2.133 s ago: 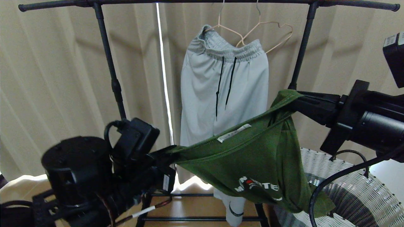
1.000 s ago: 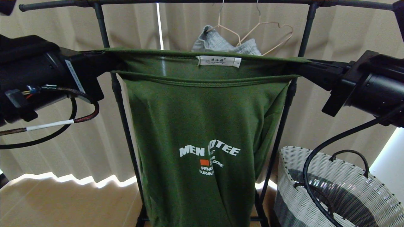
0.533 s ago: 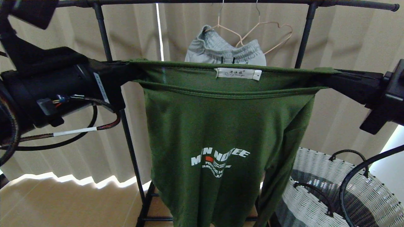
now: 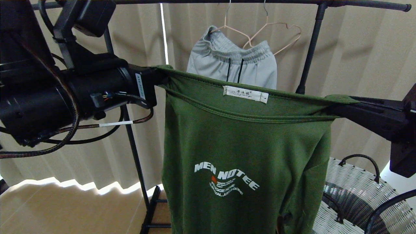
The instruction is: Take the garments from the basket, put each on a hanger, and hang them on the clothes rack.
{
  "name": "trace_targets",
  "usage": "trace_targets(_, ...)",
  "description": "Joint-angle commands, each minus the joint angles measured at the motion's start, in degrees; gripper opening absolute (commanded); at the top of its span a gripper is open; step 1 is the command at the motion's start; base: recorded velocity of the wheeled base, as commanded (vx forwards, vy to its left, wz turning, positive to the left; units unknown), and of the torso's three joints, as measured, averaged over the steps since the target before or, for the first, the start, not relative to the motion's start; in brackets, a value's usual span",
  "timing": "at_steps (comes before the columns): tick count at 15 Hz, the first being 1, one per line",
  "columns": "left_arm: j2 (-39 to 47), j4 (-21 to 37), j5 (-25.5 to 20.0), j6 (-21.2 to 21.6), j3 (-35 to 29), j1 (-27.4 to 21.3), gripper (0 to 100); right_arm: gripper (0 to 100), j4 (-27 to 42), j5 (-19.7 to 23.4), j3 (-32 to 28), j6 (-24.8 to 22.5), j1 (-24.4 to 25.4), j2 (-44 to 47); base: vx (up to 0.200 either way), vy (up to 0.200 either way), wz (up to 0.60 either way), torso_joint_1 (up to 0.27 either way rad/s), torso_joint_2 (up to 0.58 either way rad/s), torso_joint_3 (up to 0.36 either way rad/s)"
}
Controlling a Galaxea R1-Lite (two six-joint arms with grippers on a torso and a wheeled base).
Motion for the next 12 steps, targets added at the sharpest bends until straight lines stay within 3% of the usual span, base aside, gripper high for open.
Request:
trace_targets(1,0.16,1.13,-0.1,0.01,-0.11,0.02,0,0,0.07,-0.19,0.26,-0.1,-0.29,0.22,0.0,0.0,0.0,0.0,0.0,0.0)
trace_targets(3,-1.34,5.17,-0.19,-0.08,-0.55,-0.07,0,0,0.07,-0.28,0.17,-0.19,-1.44,0.48,0.0,0.0,0.0,0.0,0.0,0.0)
trace_targets(4,-3.62,8.77,-0.89,-0.69,-1.26,-0.07,0,0,-0.19,-0.28,-0.62,-0.19,-4.42,2.5,0.0,0.0,0.0,0.0,0.0,0.0)
trace_targets(8,-11.18,17.74,-11.18,-1.39,-0.73,-0.34,0,0,-10.03,-0.19,-1.5,-0.1,-6.36,9.44,0.0,0.0,0.0,0.0,0.0,0.0)
trace_targets(9,-12.76,19.32,-13.37,-1.48,-0.38,-0.42,0,0,-12.67,-0.1,-2.29,-0.1,-6.36,11.91,0.0,0.0,0.0,0.0,0.0,0.0)
trace_targets(12,-14.52,19.32,-14.16,-2.62,0.5,-4.47,0,0,-15.22,-0.01,-6.33,0.51,-6.36,16.48,0.0,0.0,0.0,0.0,0.0,0.0)
